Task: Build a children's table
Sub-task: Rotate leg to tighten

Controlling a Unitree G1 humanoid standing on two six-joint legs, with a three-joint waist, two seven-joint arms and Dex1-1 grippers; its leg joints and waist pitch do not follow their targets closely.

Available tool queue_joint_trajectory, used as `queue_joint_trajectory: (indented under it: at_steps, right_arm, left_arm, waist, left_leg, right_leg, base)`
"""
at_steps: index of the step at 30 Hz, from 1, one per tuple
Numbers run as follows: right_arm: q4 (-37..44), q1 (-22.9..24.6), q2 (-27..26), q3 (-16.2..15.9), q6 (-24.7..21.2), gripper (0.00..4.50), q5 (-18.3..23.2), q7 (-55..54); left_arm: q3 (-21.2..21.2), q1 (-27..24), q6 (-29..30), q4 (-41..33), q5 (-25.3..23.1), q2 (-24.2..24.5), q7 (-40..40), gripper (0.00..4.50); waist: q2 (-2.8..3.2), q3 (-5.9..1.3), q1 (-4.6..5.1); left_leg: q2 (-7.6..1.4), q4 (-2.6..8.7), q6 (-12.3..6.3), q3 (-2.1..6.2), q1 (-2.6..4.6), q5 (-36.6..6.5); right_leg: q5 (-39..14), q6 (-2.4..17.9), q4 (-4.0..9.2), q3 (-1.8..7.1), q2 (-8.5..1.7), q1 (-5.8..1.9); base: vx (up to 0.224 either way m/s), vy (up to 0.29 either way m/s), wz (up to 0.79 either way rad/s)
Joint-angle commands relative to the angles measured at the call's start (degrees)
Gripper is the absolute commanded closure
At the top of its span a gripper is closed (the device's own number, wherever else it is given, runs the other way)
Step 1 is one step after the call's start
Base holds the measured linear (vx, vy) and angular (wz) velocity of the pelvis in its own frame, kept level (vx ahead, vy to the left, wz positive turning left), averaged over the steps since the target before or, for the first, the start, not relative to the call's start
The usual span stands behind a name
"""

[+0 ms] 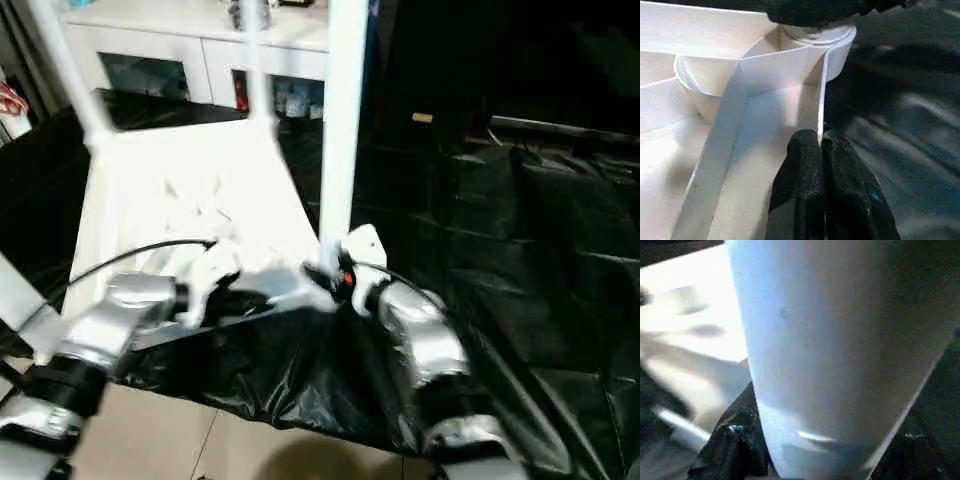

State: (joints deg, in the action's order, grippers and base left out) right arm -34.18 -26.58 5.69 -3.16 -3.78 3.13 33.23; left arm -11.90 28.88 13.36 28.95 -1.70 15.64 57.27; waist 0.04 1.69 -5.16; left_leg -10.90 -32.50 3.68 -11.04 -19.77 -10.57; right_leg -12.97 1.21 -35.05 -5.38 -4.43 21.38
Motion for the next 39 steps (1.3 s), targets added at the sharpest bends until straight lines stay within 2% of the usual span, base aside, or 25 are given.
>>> queue_joint_trajectory:
  at_steps: [1,3,4,8,10,12,14,16,18,20,21,22,23,26,27,29,31,32,34,36,38,39]
  right_arm:
    - [-3.92,2.22,-4.97,-5.52,-2.86,2.52,-1.41,0.07]
    - [-4.23,2.24,-5.84,-5.66,-1.41,2.52,-1.98,-1.06]
    - [-4.05,2.30,-6.28,-5.36,-0.75,1.97,-1.56,-0.96]
    - [-2.49,2.29,-5.70,-4.16,-0.88,1.82,-0.05,0.60]
    - [-1.87,2.29,-4.32,-4.19,-0.31,1.49,-0.09,1.85]
    - [-1.01,2.42,-2.43,-4.33,-0.04,1.49,0.41,5.42]
    - [-0.06,2.75,-0.33,-5.07,0.20,1.49,0.85,9.66]
    - [1.12,3.43,2.26,-6.31,1.19,1.49,1.19,15.00]
    - [2.90,4.51,5.61,-7.95,1.91,1.49,2.18,22.17]
    - [3.34,4.79,6.45,-8.35,1.88,1.49,2.51,24.01]
    - [4.40,5.32,8.35,-9.18,1.58,1.49,3.25,28.43]
    - [4.71,5.46,9.07,-9.51,1.45,1.49,3.56,30.29]
    - [4.76,5.47,9.21,-9.57,1.33,1.49,3.62,30.73]
    - [5.76,5.56,11.42,-10.93,-0.72,1.49,4.64,37.62]
    - [6.27,5.59,12.27,-11.75,-1.92,1.72,5.08,40.13]
    - [6.89,5.62,13.08,-12.76,-3.01,1.72,5.32,42.45]
    - [7.05,5.62,13.25,-13.08,-3.49,1.94,5.33,42.98]
    - [7.18,5.67,13.32,-13.32,-3.76,2.03,5.30,43.26]
    - [7.47,5.86,13.40,-13.47,-4.28,2.11,5.45,43.54]
    - [8.63,6.86,13.32,-13.64,-5.28,2.29,5.91,43.96]
    - [8.88,7.12,13.29,-13.74,-5.45,2.34,5.92,44.03]
    - [8.81,7.34,12.76,-13.26,-5.15,2.36,5.88,42.72]
  left_arm:
    - [0.36,0.60,0.32,-1.72,1.59,-4.72,-5.57,4.50]
    - [-0.75,0.39,0.45,-2.23,1.41,-5.99,-5.65,4.50]
    - [-1.35,0.35,0.24,-2.39,1.35,-6.32,-5.28,4.50]
    - [-2.17,0.44,-0.47,-2.63,1.23,-5.84,-3.81,4.50]
    - [-2.47,0.38,-1.41,-2.55,1.32,-4.95,-2.11,4.50]
    - [-2.46,0.21,-2.15,-2.68,1.52,-3.76,0.12,4.50]
    - [-2.30,0.12,-2.46,-2.80,1.93,-2.68,1.94,4.50]
    - [-2.16,0.14,-2.85,-2.56,2.36,-1.50,3.70,4.50]
    - [-2.16,0.14,-3.46,-2.03,2.71,-0.05,6.11,4.50]
    - [-2.19,0.13,-3.64,-1.97,2.80,0.34,6.82,4.50]
    - [-2.26,0.13,-3.98,-1.95,3.03,1.36,8.58,4.50]
    - [-2.27,0.15,-3.96,-1.94,3.10,1.89,9.35,4.50]
    - [-2.28,0.17,-3.99,-1.90,3.10,2.03,9.55,4.50]
    - [-2.41,0.60,-4.55,-1.12,3.18,4.29,12.67,4.50]
    - [-2.46,0.88,-4.77,-0.59,3.19,5.19,13.76,4.50]
    - [-2.61,1.21,-5.10,0.15,3.12,6.33,15.15,4.50]
    - [-2.59,1.34,-5.27,0.46,3.13,6.69,15.54,4.50]
    - [-2.51,1.37,-5.30,0.65,3.20,6.90,15.74,4.50]
    - [-2.51,1.40,-5.25,0.75,3.30,7.01,15.87,4.50]
    - [-2.48,1.53,-4.66,0.98,3.34,6.59,15.55,4.50]
    - [-2.39,1.54,-4.36,1.05,3.38,6.37,15.15,4.50]
    - [-2.21,1.51,-4.28,1.04,3.31,5.91,14.08,4.50]
  waist:
    - [-0.06,-1.77,-0.27]
    - [-0.09,-1.85,-0.36]
    - [0.25,-1.88,-0.40]
    - [0.95,-2.15,-0.28]
    - [0.80,-2.28,-0.26]
    - [1.19,-2.33,-0.27]
    - [1.10,-2.41,-0.22]
    - [1.07,-2.47,-0.48]
    - [0.74,-2.46,-0.81]
    - [0.92,-2.56,-1.16]
    - [0.43,-2.58,-1.41]
    - [0.60,-2.62,-1.59]
    - [0.50,-2.52,-1.71]
    - [0.21,-2.41,-2.08]
    - [0.30,-2.34,-2.29]
    - [0.60,-2.39,-2.52]
    - [0.47,-2.45,-2.75]
    - [0.92,-2.48,-2.89]
    - [0.45,-2.54,-2.88]
    - [0.96,-2.61,-3.01]
    - [0.84,-2.59,-2.96]
    - [1.29,-2.61,-3.03]
  left_leg:
    - [-3.09,4.40,0.11,1.79,0.32,-15.94]
    - [-3.02,4.33,-0.48,1.75,0.14,-14.83]
    - [-3.05,4.32,-0.51,1.78,0.09,-14.69]
    - [-2.94,4.13,-1.16,1.66,-0.01,-13.45]
    - [-2.93,4.05,-1.42,1.65,-0.09,-12.64]
    - [-2.86,3.91,-1.95,1.61,-0.19,-12.09]
    - [-2.83,3.75,-2.50,1.54,-0.28,-12.03]
    - [-2.84,3.50,-3.63,1.46,-0.42,-9.97]
    - [-2.88,3.30,-4.57,1.34,-0.53,-9.07]
    - [-2.98,3.14,-5.19,1.30,-0.52,-7.96]
    - [-2.95,3.08,-5.68,1.29,-0.55,-7.43]
    - [-3.07,3.05,-5.85,1.26,-0.45,-7.27]
    - [-3.06,3.03,-6.01,1.17,-0.45,-7.61]
    - [-3.09,3.17,-5.79,1.22,-0.35,-8.60]
    - [-3.11,3.20,-5.71,1.27,-0.34,-8.92]
    - [-3.18,3.22,-5.39,1.29,-0.28,-8.99]
    - [-3.24,3.22,-4.93,1.23,-0.17,-8.86]
    - [-3.24,3.22,-4.72,1.30,-0.15,-8.88]
    - [-3.15,3.21,-4.28,1.27,-0.21,-8.72]
    - [-3.14,3.17,-4.15,1.34,-0.19,-8.49]
    - [-3.10,3.14,-4.17,1.30,-0.22,-8.53]
    - [-3.07,3.11,-4.07,1.34,-0.21,-8.76]
  right_leg:
    - [-18.88,8.15,5.85,3.93,-5.34,-1.46]
    - [-17.17,8.17,5.66,3.93,-5.29,-1.60]
    - [-16.59,8.26,5.57,3.94,-5.34,-1.61]
    - [-11.18,9.28,5.14,3.88,-5.04,-1.80]
    - [-9.66,9.59,4.96,3.82,-4.96,-1.95]
    - [-7.52,10.08,4.80,3.77,-4.92,-2.08]
    - [-6.49,10.43,4.76,3.69,-4.88,-2.34]
    - [-3.44,11.26,4.41,3.63,-4.79,-2.45]
    - [-2.72,11.53,4.27,3.48,-4.72,-2.57]
    - [-1.70,11.91,3.98,3.49,-4.78,-2.50]
    - [-1.37,12.16,3.83,3.42,-4.78,-2.60]
    - [-1.25,12.23,3.81,3.44,-4.78,-2.47]
    - [-1.43,12.51,3.79,3.43,-4.72,-2.27]
    - [-4.12,11.99,4.05,3.40,-4.79,-2.28]
    - [-5.10,11.68,4.09,3.41,-4.81,-2.21]
    - [-5.66,11.56,4.13,3.45,-4.88,-2.15]
    - [-4.20,11.93,3.98,3.49,-4.82,-2.08]
    - [-4.00,12.08,3.93,3.49,-4.90,-2.05]
    - [-3.27,12.09,3.89,3.48,-4.89,-2.26]
    - [-2.64,12.17,3.76,3.46,-4.87,-2.24]
    - [-2.32,12.22,3.81,3.43,-4.85,-2.25]
    - [-2.51,12.27,3.82,3.42,-4.88,-2.23]
  base:
    - [0.000,0.000,0.00]
    - [0.000,0.000,0.00]
    - [0.000,0.000,0.00]
    - [0.000,0.000,0.00]
    - [0.000,0.000,0.00]
    - [0.000,0.000,0.00]
    - [0.000,0.000,0.00]
    - [0.000,0.000,0.00]
    - [0.000,0.000,0.00]
    - [0.000,0.000,0.00]
    - [0.000,0.000,0.00]
    - [0.000,0.000,0.00]
    - [0.000,0.000,0.00]
    - [0.000,0.000,0.00]
    - [0.000,0.000,0.00]
    - [0.000,0.000,0.00]
    - [0.000,0.000,0.00]
    - [0.000,0.000,0.00]
    - [0.000,0.000,0.00]
    - [0.000,0.000,0.00]
    - [0.000,0.000,0.00]
    - [0.000,0.000,0.00]
